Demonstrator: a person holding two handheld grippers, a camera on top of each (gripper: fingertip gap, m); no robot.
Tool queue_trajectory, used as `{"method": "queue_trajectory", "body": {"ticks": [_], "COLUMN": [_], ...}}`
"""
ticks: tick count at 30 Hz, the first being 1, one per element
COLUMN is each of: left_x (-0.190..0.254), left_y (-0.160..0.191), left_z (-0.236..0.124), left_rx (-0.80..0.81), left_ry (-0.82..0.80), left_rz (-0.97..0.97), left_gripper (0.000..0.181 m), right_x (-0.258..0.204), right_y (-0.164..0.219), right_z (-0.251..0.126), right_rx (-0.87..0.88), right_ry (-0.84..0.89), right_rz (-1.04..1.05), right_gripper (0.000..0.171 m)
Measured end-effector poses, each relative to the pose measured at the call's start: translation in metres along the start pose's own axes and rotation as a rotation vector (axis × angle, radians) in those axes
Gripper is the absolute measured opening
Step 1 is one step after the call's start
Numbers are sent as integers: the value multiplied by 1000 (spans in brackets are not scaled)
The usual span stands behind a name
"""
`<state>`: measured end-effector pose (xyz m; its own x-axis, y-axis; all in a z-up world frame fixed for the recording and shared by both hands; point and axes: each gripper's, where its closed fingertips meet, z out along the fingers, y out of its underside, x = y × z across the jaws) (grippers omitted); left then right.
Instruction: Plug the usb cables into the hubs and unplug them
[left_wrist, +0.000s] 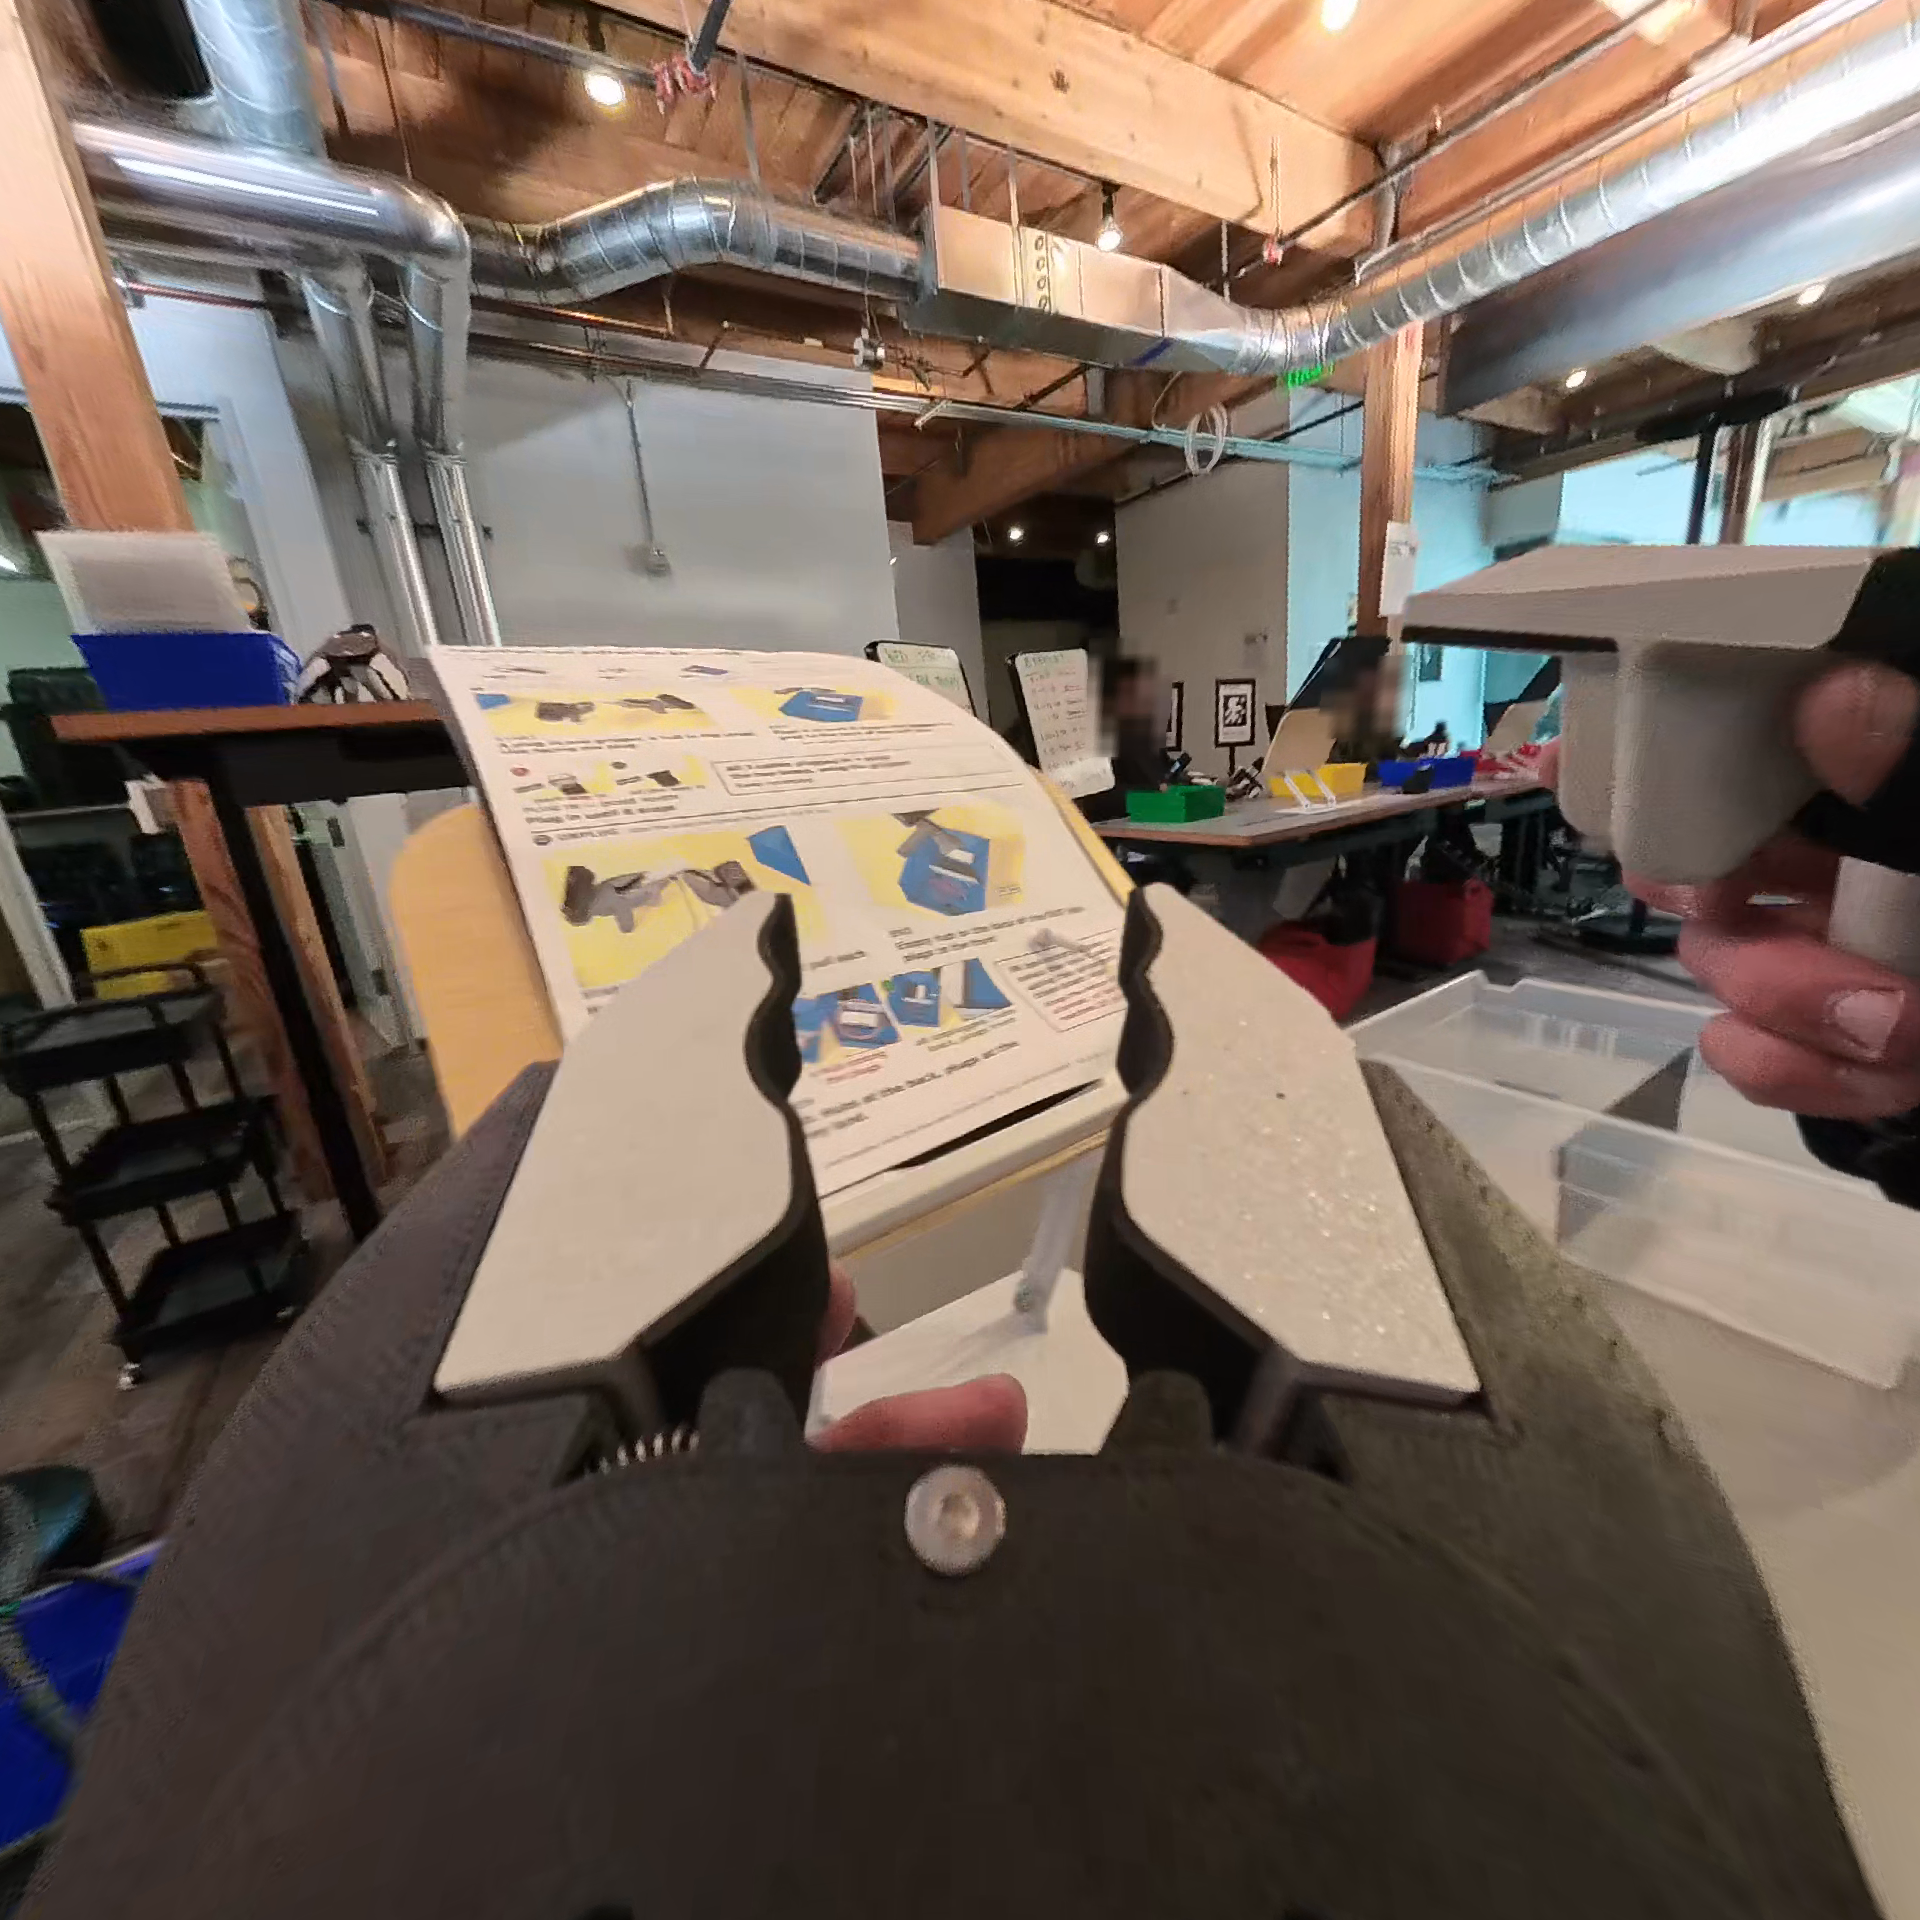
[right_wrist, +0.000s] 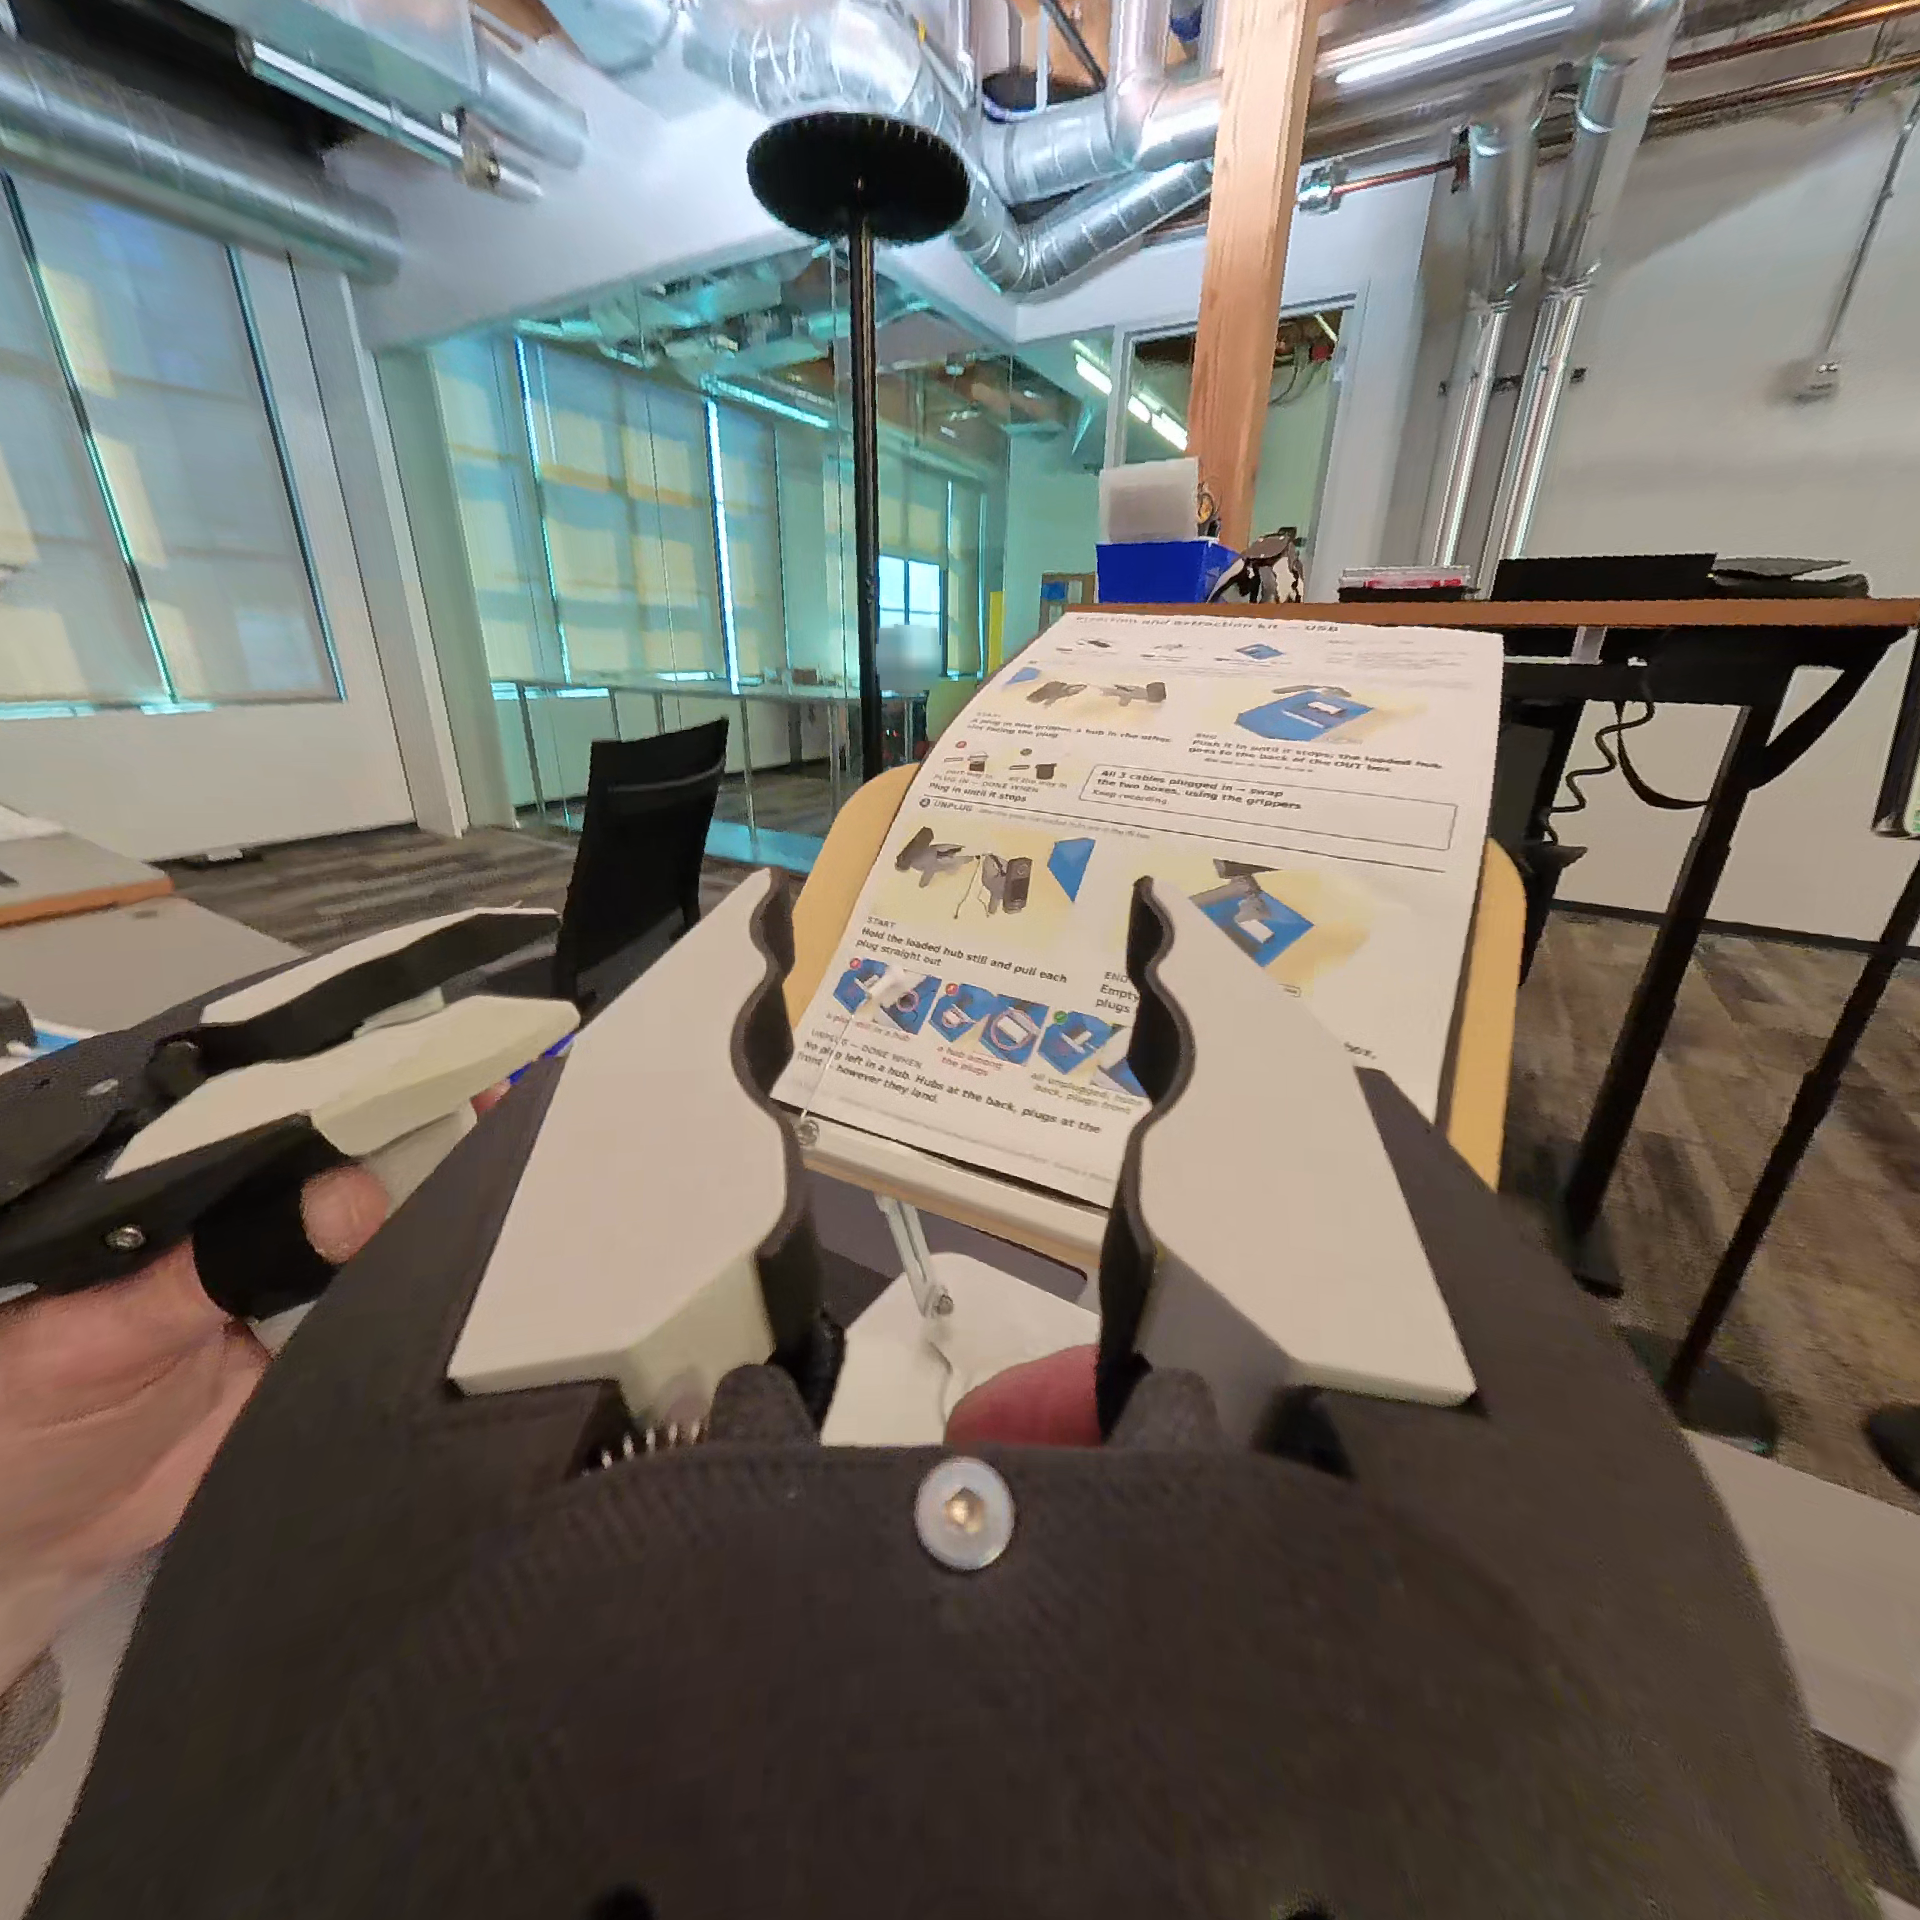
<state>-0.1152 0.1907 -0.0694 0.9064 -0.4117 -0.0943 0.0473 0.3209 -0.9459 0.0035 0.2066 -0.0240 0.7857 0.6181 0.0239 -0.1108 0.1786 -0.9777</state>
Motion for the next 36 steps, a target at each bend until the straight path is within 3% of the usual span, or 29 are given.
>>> {"method": "queue_trajectory", "body": {"ticks": [5, 11, 17, 24, 30, 36], "left_x": [-29, -6, 7, 4, -4, 0], "left_y": [-12, -18, -16, -45, -52, -53], "left_z": [-10, -7, -4, -15, -19, -16], "left_rx": [40, 43, 13, 44, 65, 66], "left_ry": [-42, 19, 63, 66, 62, 65], "left_rz": [-25, 31, 75, 120, 104, 105], "left_gripper": [55, 55, 54, 55, 54, 54], "right_x": [6, 18, 9, -11, -12, -28], "right_y": [23, 30, 19, -14, -10, 0], "right_z": [3, -3, -9, 3, -7, 4], "right_rx": [40, 22, 35, 73, 165, 108], "right_ry": [28, 35, 17, -16, 6, -10], "right_rz": [38, 0, -94, -87, 44, -96], "right_gripper": [58, 57, 56, 57, 50, 53]}}
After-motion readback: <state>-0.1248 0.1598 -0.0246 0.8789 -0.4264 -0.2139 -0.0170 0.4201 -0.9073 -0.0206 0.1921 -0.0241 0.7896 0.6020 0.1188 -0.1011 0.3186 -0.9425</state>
